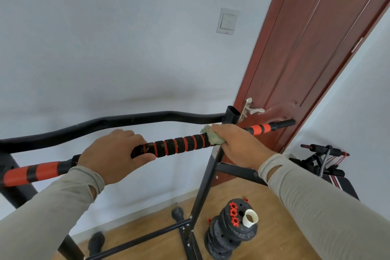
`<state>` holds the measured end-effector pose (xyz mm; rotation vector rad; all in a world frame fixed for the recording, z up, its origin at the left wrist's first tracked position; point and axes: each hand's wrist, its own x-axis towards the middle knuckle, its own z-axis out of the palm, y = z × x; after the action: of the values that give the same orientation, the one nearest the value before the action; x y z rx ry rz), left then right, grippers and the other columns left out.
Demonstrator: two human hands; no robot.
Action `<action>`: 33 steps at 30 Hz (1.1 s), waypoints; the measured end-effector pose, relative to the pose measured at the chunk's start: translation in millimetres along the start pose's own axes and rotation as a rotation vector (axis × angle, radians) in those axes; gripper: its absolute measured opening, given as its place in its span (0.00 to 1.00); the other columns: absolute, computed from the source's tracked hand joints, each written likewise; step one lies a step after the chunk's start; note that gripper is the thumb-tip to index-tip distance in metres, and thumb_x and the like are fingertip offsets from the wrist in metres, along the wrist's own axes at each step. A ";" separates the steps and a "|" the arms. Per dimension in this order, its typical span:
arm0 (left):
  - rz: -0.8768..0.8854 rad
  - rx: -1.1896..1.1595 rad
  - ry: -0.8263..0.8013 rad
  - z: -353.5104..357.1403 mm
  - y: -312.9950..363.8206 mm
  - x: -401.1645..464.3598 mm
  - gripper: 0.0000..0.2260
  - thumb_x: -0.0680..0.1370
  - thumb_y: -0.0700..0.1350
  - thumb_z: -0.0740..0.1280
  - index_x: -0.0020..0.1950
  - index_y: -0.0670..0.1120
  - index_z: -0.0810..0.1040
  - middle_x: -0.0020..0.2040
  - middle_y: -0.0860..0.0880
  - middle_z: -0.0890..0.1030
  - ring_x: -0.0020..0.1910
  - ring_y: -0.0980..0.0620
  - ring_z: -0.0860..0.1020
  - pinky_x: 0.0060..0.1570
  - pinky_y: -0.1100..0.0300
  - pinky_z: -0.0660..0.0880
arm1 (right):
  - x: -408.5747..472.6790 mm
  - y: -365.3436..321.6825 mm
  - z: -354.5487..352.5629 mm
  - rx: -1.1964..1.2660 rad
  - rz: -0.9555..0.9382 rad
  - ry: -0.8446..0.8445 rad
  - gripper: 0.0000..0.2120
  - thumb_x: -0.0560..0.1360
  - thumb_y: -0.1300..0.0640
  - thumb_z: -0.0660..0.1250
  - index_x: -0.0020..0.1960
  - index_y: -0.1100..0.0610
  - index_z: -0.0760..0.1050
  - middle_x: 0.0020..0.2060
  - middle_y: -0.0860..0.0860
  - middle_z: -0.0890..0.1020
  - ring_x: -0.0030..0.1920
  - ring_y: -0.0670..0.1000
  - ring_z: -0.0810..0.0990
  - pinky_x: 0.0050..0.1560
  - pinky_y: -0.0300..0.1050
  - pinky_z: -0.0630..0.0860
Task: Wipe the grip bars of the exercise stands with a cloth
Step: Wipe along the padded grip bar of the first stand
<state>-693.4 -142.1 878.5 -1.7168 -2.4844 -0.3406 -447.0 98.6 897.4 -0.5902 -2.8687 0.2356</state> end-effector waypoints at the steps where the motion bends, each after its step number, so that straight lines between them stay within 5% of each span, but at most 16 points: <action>1: 0.000 -0.002 -0.002 0.1 0.1 0.3 0.22 0.76 0.72 0.54 0.58 0.61 0.76 0.45 0.60 0.75 0.47 0.59 0.73 0.46 0.61 0.74 | 3.9 5.4 -6.3 -0.043 0.031 -0.037 0.18 0.78 0.64 0.60 0.62 0.46 0.75 0.52 0.43 0.82 0.53 0.48 0.80 0.56 0.49 0.79; 8: 0.008 0.000 0.003 0.6 0.3 0.7 0.22 0.75 0.72 0.54 0.59 0.61 0.75 0.45 0.60 0.75 0.47 0.59 0.73 0.45 0.62 0.73 | -21.5 31.0 -13.7 -0.260 0.100 0.016 0.25 0.77 0.69 0.64 0.72 0.54 0.74 0.67 0.51 0.79 0.68 0.54 0.76 0.69 0.49 0.72; 13: 0.008 0.004 0.005 3.3 -2.6 1.1 0.23 0.75 0.73 0.53 0.58 0.61 0.75 0.44 0.61 0.75 0.45 0.59 0.73 0.45 0.61 0.75 | -66.0 13.7 -13.3 -0.193 0.114 -0.329 0.17 0.76 0.66 0.61 0.47 0.45 0.78 0.43 0.44 0.84 0.44 0.48 0.83 0.48 0.44 0.78; 15: 0.010 0.001 0.009 3.5 -2.1 1.7 0.23 0.75 0.73 0.53 0.58 0.61 0.75 0.44 0.61 0.75 0.45 0.59 0.73 0.45 0.61 0.75 | -73.3 10.8 -24.5 0.039 0.185 -0.199 0.17 0.79 0.66 0.58 0.42 0.47 0.77 0.35 0.44 0.83 0.36 0.45 0.81 0.43 0.43 0.77; 19: 0.008 0.004 0.011 2.3 -0.2 0.8 0.22 0.75 0.72 0.54 0.58 0.61 0.75 0.44 0.61 0.75 0.45 0.59 0.73 0.44 0.62 0.74 | -47.5 10.7 -58.7 0.118 0.373 0.190 0.11 0.84 0.55 0.60 0.47 0.52 0.78 0.39 0.47 0.83 0.38 0.48 0.81 0.38 0.45 0.76; 23: -0.003 0.018 0.009 0.6 0.7 0.7 0.23 0.75 0.72 0.53 0.58 0.61 0.76 0.44 0.60 0.75 0.46 0.59 0.73 0.44 0.62 0.74 | -13.1 1.7 -59.7 0.207 0.364 0.416 0.08 0.84 0.55 0.60 0.49 0.53 0.76 0.39 0.44 0.80 0.38 0.42 0.78 0.36 0.34 0.68; 28: -0.004 0.013 0.012 1.8 1.4 -0.7 0.22 0.76 0.72 0.55 0.59 0.61 0.76 0.45 0.60 0.75 0.47 0.58 0.73 0.46 0.61 0.75 | -14.9 -8.7 -0.1 -0.054 0.054 0.000 0.06 0.76 0.53 0.65 0.50 0.46 0.70 0.45 0.40 0.75 0.46 0.44 0.74 0.50 0.44 0.75; 31: -0.005 0.016 0.016 2.5 -0.3 -1.1 0.22 0.76 0.72 0.54 0.58 0.61 0.76 0.44 0.60 0.74 0.47 0.58 0.72 0.45 0.61 0.73 | -13.0 -11.1 -11.8 -0.004 0.052 0.007 0.07 0.76 0.45 0.67 0.51 0.44 0.70 0.45 0.38 0.74 0.47 0.43 0.74 0.48 0.42 0.73; 33: -0.003 0.022 0.012 2.8 -1.0 -1.4 0.23 0.75 0.73 0.53 0.57 0.61 0.76 0.44 0.60 0.74 0.47 0.58 0.72 0.45 0.61 0.72 | -10.2 -8.2 -18.5 0.068 0.096 -0.018 0.12 0.79 0.45 0.66 0.62 0.41 0.72 0.53 0.36 0.76 0.55 0.41 0.74 0.54 0.40 0.72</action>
<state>-693.7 -143.0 875.3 -1.6975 -2.4730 -0.3219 -436.6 89.2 915.1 -0.7167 -2.8400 0.3536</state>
